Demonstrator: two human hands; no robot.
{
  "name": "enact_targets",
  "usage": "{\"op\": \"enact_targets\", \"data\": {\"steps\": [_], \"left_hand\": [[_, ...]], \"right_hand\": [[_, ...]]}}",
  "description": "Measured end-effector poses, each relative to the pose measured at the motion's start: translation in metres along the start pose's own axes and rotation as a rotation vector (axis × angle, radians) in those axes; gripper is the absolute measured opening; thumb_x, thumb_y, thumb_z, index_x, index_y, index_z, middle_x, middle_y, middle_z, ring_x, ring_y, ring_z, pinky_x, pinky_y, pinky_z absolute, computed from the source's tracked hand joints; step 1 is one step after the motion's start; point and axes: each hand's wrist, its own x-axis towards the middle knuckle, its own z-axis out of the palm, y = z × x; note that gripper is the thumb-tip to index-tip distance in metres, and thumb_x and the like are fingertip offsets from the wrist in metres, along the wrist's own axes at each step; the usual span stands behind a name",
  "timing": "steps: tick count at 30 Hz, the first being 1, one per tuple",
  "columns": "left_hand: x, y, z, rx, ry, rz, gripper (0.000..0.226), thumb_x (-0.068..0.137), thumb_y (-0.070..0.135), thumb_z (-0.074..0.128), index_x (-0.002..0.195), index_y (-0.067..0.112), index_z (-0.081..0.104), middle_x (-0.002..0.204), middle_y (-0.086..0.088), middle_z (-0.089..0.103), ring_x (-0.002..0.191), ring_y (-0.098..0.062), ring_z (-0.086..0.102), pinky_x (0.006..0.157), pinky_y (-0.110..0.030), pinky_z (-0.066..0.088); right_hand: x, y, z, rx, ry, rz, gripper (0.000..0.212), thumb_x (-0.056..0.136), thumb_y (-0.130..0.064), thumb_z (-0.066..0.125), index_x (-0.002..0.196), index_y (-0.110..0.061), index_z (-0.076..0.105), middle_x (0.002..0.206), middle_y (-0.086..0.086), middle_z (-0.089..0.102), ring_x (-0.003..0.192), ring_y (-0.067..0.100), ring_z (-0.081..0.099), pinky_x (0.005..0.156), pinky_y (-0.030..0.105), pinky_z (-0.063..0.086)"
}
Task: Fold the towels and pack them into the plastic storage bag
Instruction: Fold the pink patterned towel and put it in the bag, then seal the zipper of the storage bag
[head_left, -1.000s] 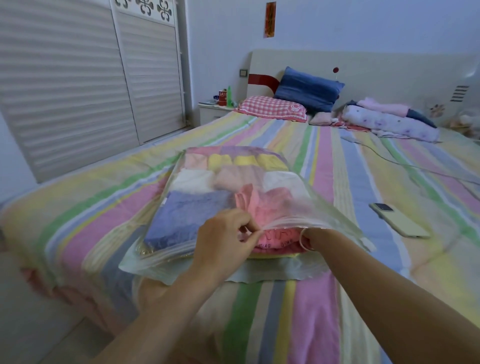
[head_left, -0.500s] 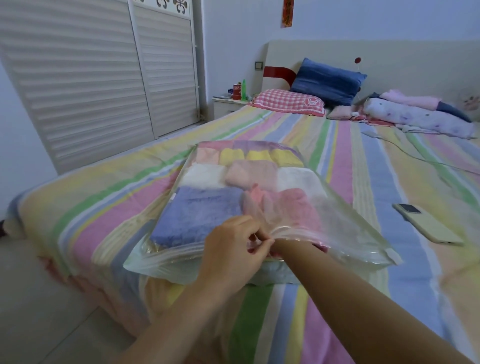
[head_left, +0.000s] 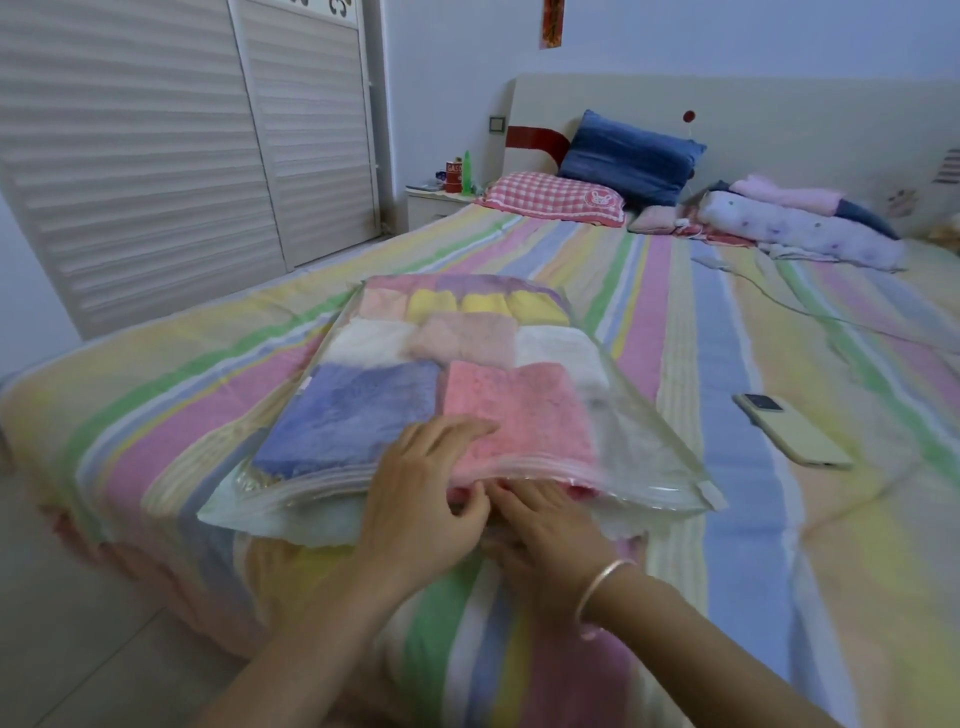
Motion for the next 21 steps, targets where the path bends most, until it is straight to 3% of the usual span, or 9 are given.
{"op": "enact_targets", "data": {"steps": [1,3,5,8,12,16,18,20,21], "left_hand": [[-0.002,0.005,0.005,0.046,-0.034,0.052,0.06,0.066,0.027,0.052,0.126,0.032,0.058,0.128,0.015,0.056,0.116,-0.012,0.051,0.099,-0.034,0.042],[-0.005,0.019,0.019,0.094,-0.145,0.121,0.072,0.066,0.029,0.046,0.138,0.029,0.05,0.148,0.009,0.045,0.134,-0.014,0.04,0.111,-0.035,0.029],[-0.008,0.036,0.037,0.107,-0.279,0.149,0.074,0.073,0.033,0.04,0.147,0.028,0.037,0.157,0.007,0.031,0.144,-0.014,0.027,0.118,-0.038,0.02],[-0.02,0.049,0.062,0.196,-0.429,0.117,0.069,0.085,0.047,0.021,0.153,0.034,0.016,0.162,0.012,0.013,0.149,-0.01,0.007,0.121,-0.04,0.002],[-0.043,0.04,0.081,0.32,-0.594,0.077,0.076,0.083,0.064,-0.009,0.153,0.035,-0.006,0.161,0.011,-0.013,0.148,-0.012,-0.018,0.116,-0.042,-0.018],[-0.05,0.04,0.09,0.336,-0.618,0.054,0.093,0.065,0.072,-0.033,0.147,0.033,-0.015,0.156,0.012,-0.024,0.146,-0.013,-0.024,0.114,-0.045,-0.02],[-0.048,0.046,0.092,0.295,-0.557,0.002,0.093,0.074,0.074,-0.023,0.153,0.031,0.002,0.159,0.012,-0.012,0.149,-0.013,-0.014,0.118,-0.046,-0.014],[-0.045,0.062,0.093,0.147,-0.316,-0.054,0.073,0.088,0.059,0.01,0.143,0.026,0.044,0.155,0.007,0.033,0.146,-0.018,0.023,0.12,-0.046,0.012],[-0.044,0.073,0.094,0.058,-0.143,-0.04,0.054,0.089,0.047,0.027,0.124,0.023,0.061,0.136,0.004,0.056,0.131,-0.02,0.045,0.112,-0.042,0.031]], "right_hand": [[-0.024,0.005,0.0,0.116,0.032,-0.066,0.06,0.075,-0.036,0.038,0.129,-0.019,0.057,0.13,0.001,0.058,0.119,0.018,0.055,0.1,0.031,0.044],[-0.064,0.02,-0.009,0.394,-0.023,0.036,0.059,0.071,-0.028,0.038,0.125,-0.026,0.06,0.127,-0.011,0.059,0.118,0.004,0.053,0.102,0.023,0.042],[-0.083,0.039,-0.019,0.536,0.059,0.266,0.032,0.079,-0.02,0.049,0.097,-0.032,0.071,0.096,-0.021,0.07,0.094,-0.002,0.063,0.085,0.022,0.049],[-0.102,0.073,-0.026,0.737,0.273,0.647,0.019,0.088,-0.017,0.061,0.07,-0.018,0.069,0.068,-0.004,0.071,0.065,0.013,0.066,0.077,0.04,0.055],[-0.108,0.105,-0.029,1.095,0.465,1.031,0.026,0.096,-0.026,0.054,0.09,-0.001,0.053,0.076,0.014,0.06,0.057,0.029,0.059,0.064,0.044,0.056],[-0.101,0.111,-0.031,1.162,0.44,1.083,0.033,0.098,-0.036,0.047,0.089,-0.005,0.052,0.081,0.017,0.059,0.054,0.031,0.058,0.054,0.038,0.054],[-0.092,0.114,-0.036,1.117,0.428,1.044,0.039,0.098,-0.04,0.047,0.081,-0.004,0.052,0.074,0.018,0.059,0.051,0.029,0.055,0.05,0.035,0.05],[-0.085,0.12,-0.041,1.006,0.397,0.997,0.042,0.095,-0.042,0.052,0.076,-0.004,0.054,0.067,0.018,0.061,0.051,0.029,0.057,0.05,0.037,0.052],[-0.082,0.123,-0.042,0.957,0.372,0.976,0.042,0.094,-0.041,0.055,0.073,-0.004,0.054,0.064,0.018,0.062,0.051,0.029,0.059,0.052,0.039,0.054]]}}
